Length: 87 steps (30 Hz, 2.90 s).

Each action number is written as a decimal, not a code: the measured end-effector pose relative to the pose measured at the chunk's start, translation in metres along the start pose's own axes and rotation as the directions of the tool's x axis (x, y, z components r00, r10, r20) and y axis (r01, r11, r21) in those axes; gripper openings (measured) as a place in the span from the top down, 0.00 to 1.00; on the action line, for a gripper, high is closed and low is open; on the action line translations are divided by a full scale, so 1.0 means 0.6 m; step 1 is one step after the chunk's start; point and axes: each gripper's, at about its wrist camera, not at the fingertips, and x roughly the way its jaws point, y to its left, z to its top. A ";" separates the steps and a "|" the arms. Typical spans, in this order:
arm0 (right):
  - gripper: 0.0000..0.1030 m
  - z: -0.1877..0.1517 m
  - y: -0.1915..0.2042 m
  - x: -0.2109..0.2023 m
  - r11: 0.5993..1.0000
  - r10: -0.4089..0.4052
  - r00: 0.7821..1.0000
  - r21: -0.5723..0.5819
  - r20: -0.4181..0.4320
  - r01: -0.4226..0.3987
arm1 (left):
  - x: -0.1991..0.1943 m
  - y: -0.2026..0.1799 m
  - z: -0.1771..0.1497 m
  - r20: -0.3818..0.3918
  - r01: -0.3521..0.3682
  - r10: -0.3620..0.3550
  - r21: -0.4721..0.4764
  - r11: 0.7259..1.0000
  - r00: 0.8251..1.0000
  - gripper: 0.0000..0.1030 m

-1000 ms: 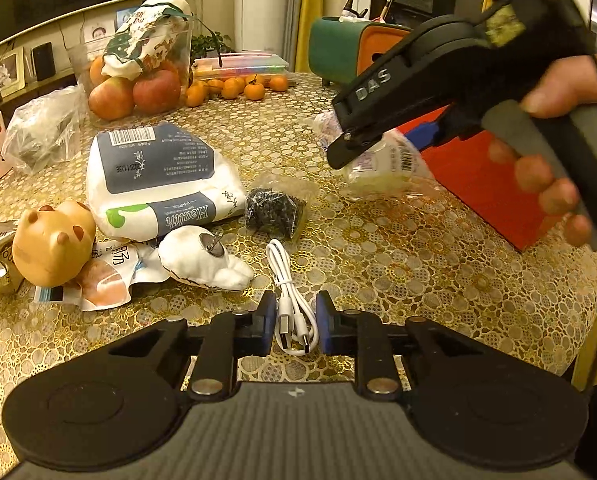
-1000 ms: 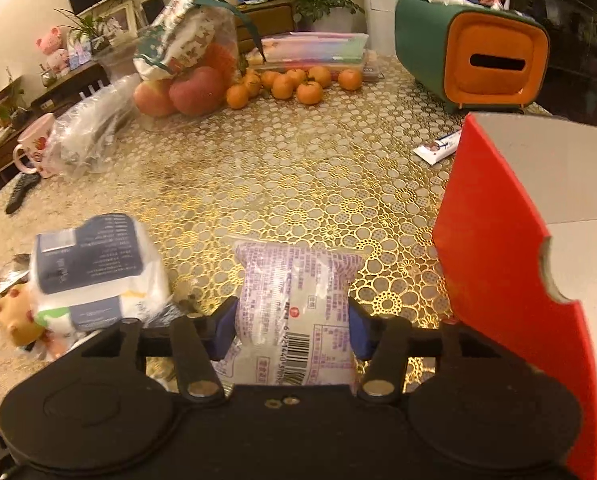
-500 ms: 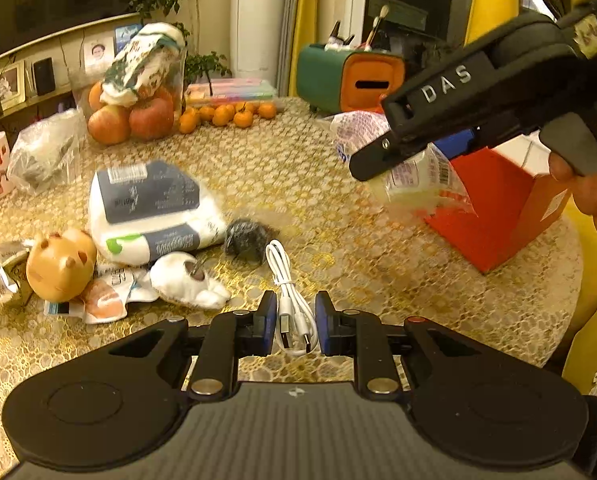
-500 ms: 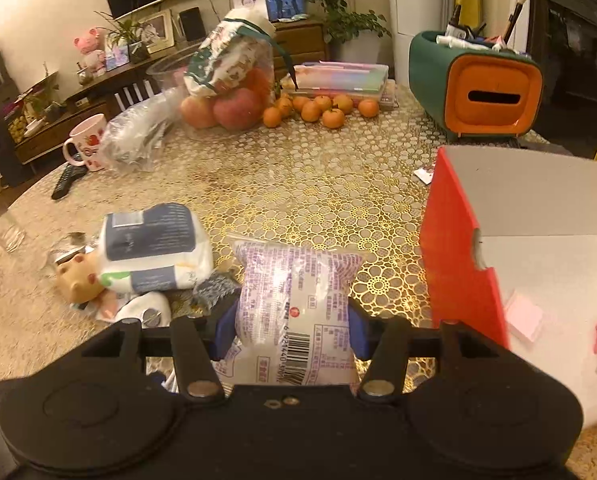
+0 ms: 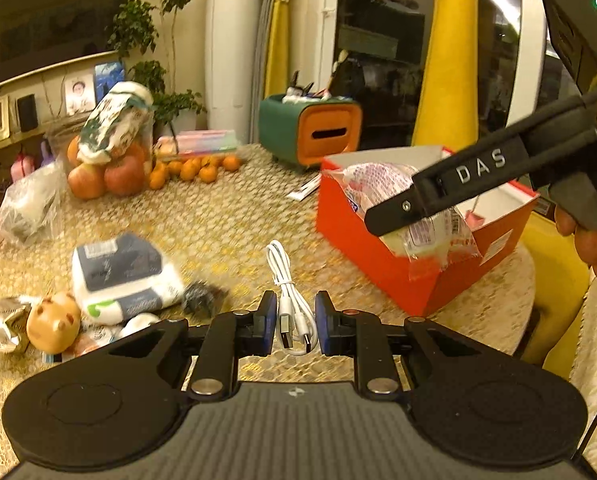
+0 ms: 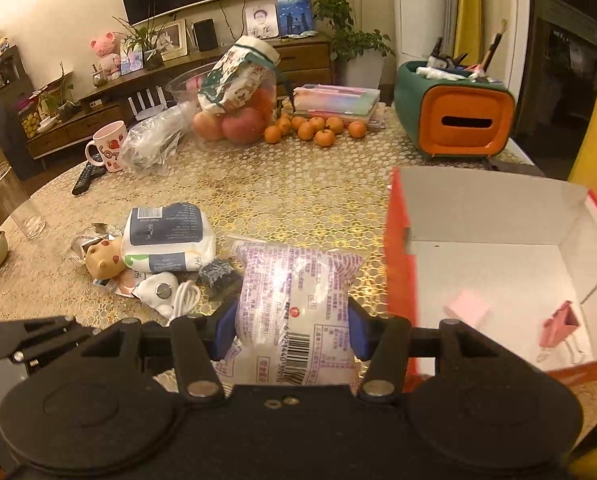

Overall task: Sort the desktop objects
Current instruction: 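Carry the cable with the left tool while the right tool carries the packet into the red box, then open the left tool to drop the cable while the right tool releases the packet in the box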

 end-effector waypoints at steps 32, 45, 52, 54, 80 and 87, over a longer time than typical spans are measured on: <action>0.48 -0.030 -0.248 -0.101 0.977 -0.175 0.983 0.135 0.061 0.166 | 0.097 -0.197 0.125 0.011 0.146 -0.151 0.193 0.970 0.988 0.81; 0.48 -0.005 -0.291 -0.048 0.968 -0.215 0.974 0.145 0.065 0.204 | 0.209 -0.202 0.190 -0.077 0.169 -0.158 0.163 0.972 0.984 0.81; 0.48 -0.011 -0.296 -0.016 0.972 -0.209 0.977 0.118 0.035 0.204 | 0.277 -0.196 0.215 -0.148 0.178 -0.159 0.123 0.976 0.976 0.82; 0.48 -0.013 -0.296 -0.004 0.972 -0.211 0.977 0.113 0.024 0.207 | 0.297 -0.198 0.217 -0.168 0.180 -0.157 0.129 0.975 0.973 0.82; 0.38 -0.033 -0.292 0.060 0.974 -0.215 0.974 0.053 -0.067 0.218 | 0.316 -0.177 0.180 -0.232 0.214 -0.193 0.068 0.974 0.953 0.82; 0.38 -0.032 -0.276 0.013 0.980 -0.194 0.981 0.053 -0.013 0.194 | 0.270 -0.169 0.187 -0.196 0.212 -0.200 0.046 0.976 0.960 0.82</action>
